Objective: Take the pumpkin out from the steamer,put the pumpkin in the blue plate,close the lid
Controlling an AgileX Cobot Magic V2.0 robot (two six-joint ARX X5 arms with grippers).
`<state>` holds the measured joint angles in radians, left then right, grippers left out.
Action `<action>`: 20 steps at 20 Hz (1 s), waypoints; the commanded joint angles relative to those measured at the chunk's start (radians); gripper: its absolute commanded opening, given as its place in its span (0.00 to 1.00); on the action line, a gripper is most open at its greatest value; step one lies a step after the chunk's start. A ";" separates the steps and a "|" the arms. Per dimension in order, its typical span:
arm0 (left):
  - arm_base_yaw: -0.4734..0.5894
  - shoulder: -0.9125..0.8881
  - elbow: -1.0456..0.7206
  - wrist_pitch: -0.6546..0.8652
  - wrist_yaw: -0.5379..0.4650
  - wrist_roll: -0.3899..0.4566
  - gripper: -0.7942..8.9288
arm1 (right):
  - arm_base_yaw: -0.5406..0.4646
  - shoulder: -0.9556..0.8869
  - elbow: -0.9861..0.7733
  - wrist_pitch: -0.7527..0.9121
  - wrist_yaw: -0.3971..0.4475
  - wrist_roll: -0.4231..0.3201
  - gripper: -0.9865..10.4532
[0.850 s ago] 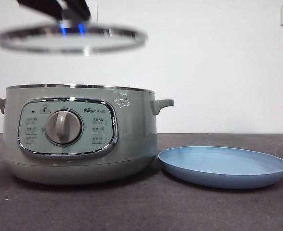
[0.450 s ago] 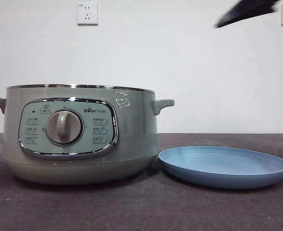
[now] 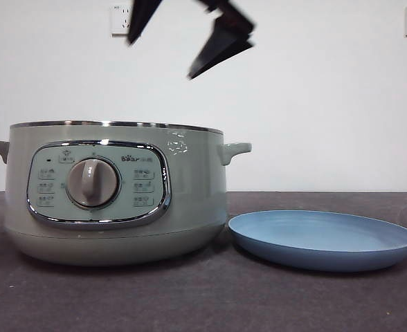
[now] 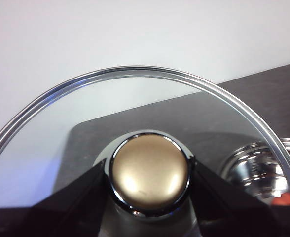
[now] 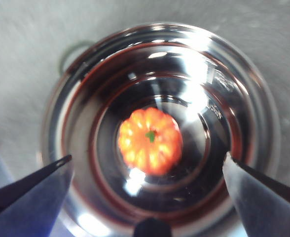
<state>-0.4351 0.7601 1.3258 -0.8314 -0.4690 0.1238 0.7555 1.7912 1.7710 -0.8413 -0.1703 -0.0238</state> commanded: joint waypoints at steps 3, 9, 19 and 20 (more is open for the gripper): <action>-0.002 -0.010 0.023 -0.010 -0.030 0.020 0.07 | 0.062 0.166 0.092 -0.010 0.067 -0.058 0.55; -0.002 -0.010 0.023 -0.036 -0.030 0.020 0.07 | 0.076 0.310 0.092 0.022 0.077 -0.065 0.61; -0.002 -0.010 0.023 -0.058 -0.028 0.019 0.07 | 0.066 0.346 0.092 0.042 0.073 -0.060 0.08; -0.002 -0.010 0.023 -0.058 -0.026 0.019 0.07 | 0.066 0.323 0.092 0.031 0.072 -0.053 0.08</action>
<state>-0.4355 0.7616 1.3281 -0.9329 -0.4866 0.1307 0.8196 2.1288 1.8626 -0.8204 -0.0967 -0.0784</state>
